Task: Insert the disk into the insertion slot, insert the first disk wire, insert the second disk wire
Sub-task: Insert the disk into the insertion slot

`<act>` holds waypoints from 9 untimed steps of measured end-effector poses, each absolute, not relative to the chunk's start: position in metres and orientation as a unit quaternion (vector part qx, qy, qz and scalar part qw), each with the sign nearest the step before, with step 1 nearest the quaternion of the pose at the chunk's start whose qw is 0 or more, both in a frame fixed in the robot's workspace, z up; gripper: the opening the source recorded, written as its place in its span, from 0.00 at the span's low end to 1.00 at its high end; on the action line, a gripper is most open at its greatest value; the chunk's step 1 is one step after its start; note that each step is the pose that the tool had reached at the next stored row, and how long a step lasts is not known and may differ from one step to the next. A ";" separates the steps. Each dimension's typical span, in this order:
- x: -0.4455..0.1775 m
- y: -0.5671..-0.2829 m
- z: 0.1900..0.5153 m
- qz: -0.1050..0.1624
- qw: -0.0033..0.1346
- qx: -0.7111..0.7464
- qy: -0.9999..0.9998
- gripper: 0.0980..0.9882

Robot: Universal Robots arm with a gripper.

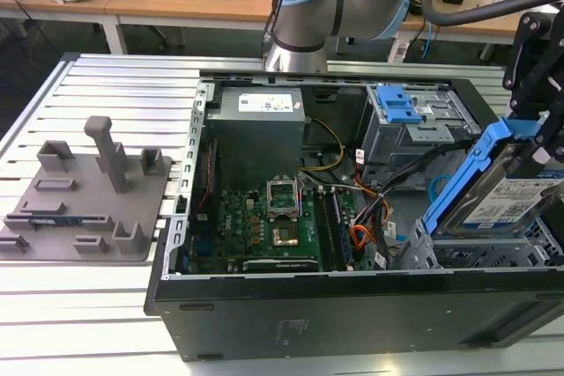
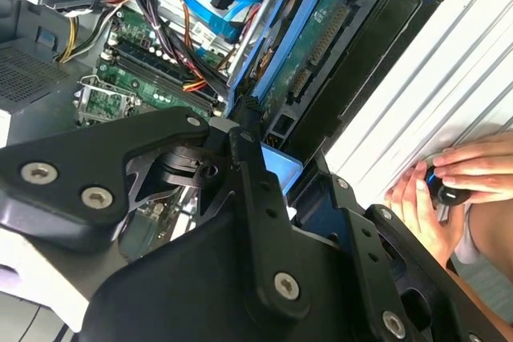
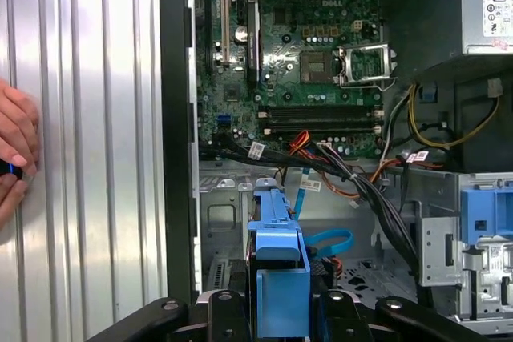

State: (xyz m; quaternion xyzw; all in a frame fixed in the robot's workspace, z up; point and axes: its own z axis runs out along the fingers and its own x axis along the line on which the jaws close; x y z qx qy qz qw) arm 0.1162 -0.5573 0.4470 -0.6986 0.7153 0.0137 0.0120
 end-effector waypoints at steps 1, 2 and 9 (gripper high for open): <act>0.116 -0.557 0.446 0.014 0.012 -0.699 0.715 0.30; 0.116 -0.557 0.445 0.014 0.012 -0.699 0.715 0.30; 0.116 -0.557 0.432 0.014 0.012 -0.699 0.715 0.30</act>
